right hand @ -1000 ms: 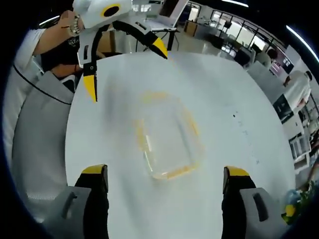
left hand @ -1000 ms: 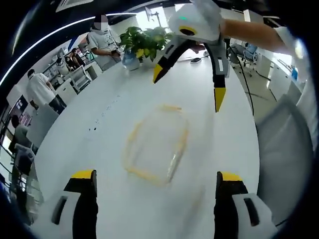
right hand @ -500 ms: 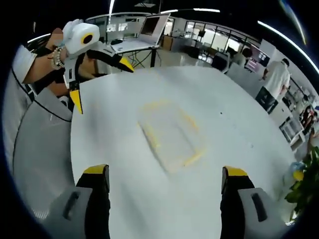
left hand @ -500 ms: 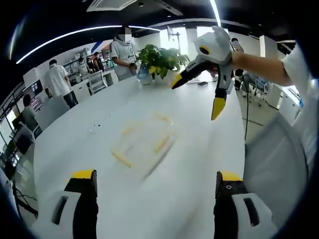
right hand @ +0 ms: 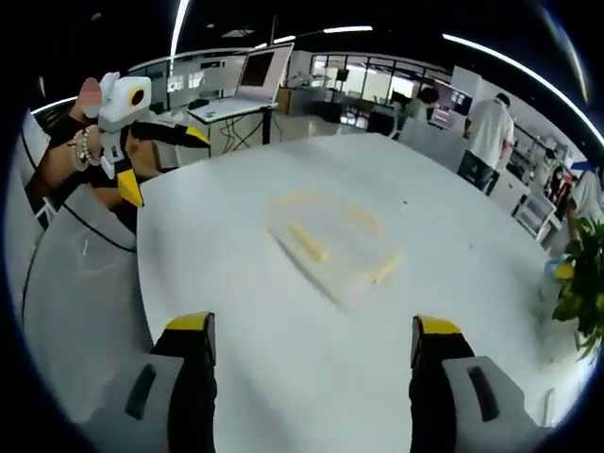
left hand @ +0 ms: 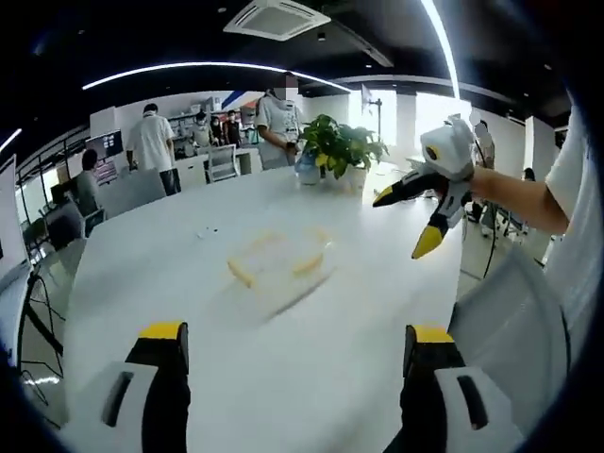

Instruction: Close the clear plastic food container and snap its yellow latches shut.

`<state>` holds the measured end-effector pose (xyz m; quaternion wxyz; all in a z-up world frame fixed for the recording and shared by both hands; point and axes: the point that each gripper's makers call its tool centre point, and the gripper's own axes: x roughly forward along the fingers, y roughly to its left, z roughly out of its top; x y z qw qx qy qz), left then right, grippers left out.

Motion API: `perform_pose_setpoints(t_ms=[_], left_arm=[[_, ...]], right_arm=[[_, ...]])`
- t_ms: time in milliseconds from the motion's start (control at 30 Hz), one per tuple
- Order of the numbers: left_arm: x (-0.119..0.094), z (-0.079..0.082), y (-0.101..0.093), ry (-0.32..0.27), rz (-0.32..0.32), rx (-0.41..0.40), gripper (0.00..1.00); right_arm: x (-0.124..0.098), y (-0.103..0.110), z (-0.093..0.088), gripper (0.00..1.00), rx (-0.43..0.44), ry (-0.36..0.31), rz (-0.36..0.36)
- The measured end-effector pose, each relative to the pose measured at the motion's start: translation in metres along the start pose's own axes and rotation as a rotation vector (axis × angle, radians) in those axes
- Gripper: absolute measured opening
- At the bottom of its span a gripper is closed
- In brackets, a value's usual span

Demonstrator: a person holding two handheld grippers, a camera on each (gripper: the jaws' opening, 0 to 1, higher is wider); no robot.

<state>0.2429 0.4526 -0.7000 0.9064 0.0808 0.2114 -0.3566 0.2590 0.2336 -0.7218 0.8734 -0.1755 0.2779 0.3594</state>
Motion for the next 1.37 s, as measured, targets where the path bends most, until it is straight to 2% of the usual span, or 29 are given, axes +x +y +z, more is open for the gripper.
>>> perform_pose_setpoints(t_ms=[67, 167, 267, 367, 433, 467, 533, 567, 633, 700, 733, 767, 867, 933, 967, 1033, 1100, 1167, 1367], left_arm=[[-0.006, -0.004, -0.001, -0.008, 0.015, -0.006, 0.93], [-0.014, -0.013, -0.009, -0.008, 0.017, -0.004, 0.94], [-0.021, -0.014, -0.012, -0.053, 0.055, -0.012, 0.9], [-0.026, -0.019, -0.014, -0.065, 0.089, -0.028, 0.89], [-0.029, -0.025, -0.016, -0.046, 0.099, -0.017, 0.88], [-0.029, -0.027, -0.016, -0.029, 0.106, -0.008, 0.88], [-0.029, -0.024, -0.016, -0.036, 0.106, 0.011, 0.88], [-0.028, -0.023, -0.016, -0.045, 0.105, 0.014, 0.88], [-0.026, -0.024, -0.016, -0.036, 0.097, 0.005, 0.87], [-0.025, -0.025, -0.014, -0.037, 0.101, 0.004, 0.87], [-0.025, -0.025, -0.013, -0.037, 0.098, 0.004, 0.87], [-0.024, -0.024, -0.013, -0.043, 0.098, -0.001, 0.87], [-0.021, -0.025, -0.012, -0.041, 0.092, -0.001, 0.87], [-0.019, -0.026, -0.012, -0.04, 0.089, 0.002, 0.87], [-0.018, -0.027, -0.011, -0.048, 0.088, 0.003, 0.87], [-0.016, -0.034, -0.012, -0.016, 0.072, -0.018, 0.87], [-0.016, -0.035, -0.011, -0.011, 0.08, -0.003, 0.87], [-0.016, -0.032, -0.011, -0.025, 0.079, 0.003, 0.88], [-0.016, -0.034, -0.016, -0.018, 0.064, 0.005, 0.88]], right_arm=[[-0.004, 0.006, 0.002, 0.76, 0.037, -0.026, -0.018], [-0.006, 0.021, 0.001, 0.79, 0.058, -0.037, 0.006], [-0.006, 0.03, -0.002, 0.78, 0.078, -0.032, 0.014], [-0.009, 0.036, 0.003, 0.78, 0.107, -0.064, 0.001], [-0.01, 0.039, 0.005, 0.78, 0.139, -0.088, -0.013], [-0.01, 0.039, 0.006, 0.78, 0.155, -0.098, -0.029], [-0.013, 0.033, 0.006, 0.77, 0.218, -0.125, -0.101], [-0.017, 0.028, 0.008, 0.77, 0.262, -0.158, -0.155], [-0.023, 0.023, 0.013, 0.76, 0.357, -0.229, -0.214], [-0.028, 0.019, 0.015, 0.75, 0.43, -0.307, -0.244], [-0.028, 0.017, 0.011, 0.74, 0.466, -0.311, -0.261], [-0.028, 0.016, 0.006, 0.72, 0.481, -0.306, -0.268], [-0.026, 0.017, -0.008, 0.71, 0.478, -0.235, -0.278], [-0.028, 0.008, -0.003, 0.72, 0.425, -0.261, -0.333], [-0.027, 0.007, -0.004, 0.73, 0.419, -0.249, -0.342], [-0.022, 0.007, -0.014, 0.75, 0.374, -0.183, -0.362], [-0.018, 0.009, -0.024, 0.78, 0.344, -0.113, -0.367], [-0.016, 0.01, -0.025, 0.78, 0.349, -0.116, -0.366], [-0.019, 0.006, -0.032, 0.77, 0.356, -0.096, -0.379]])
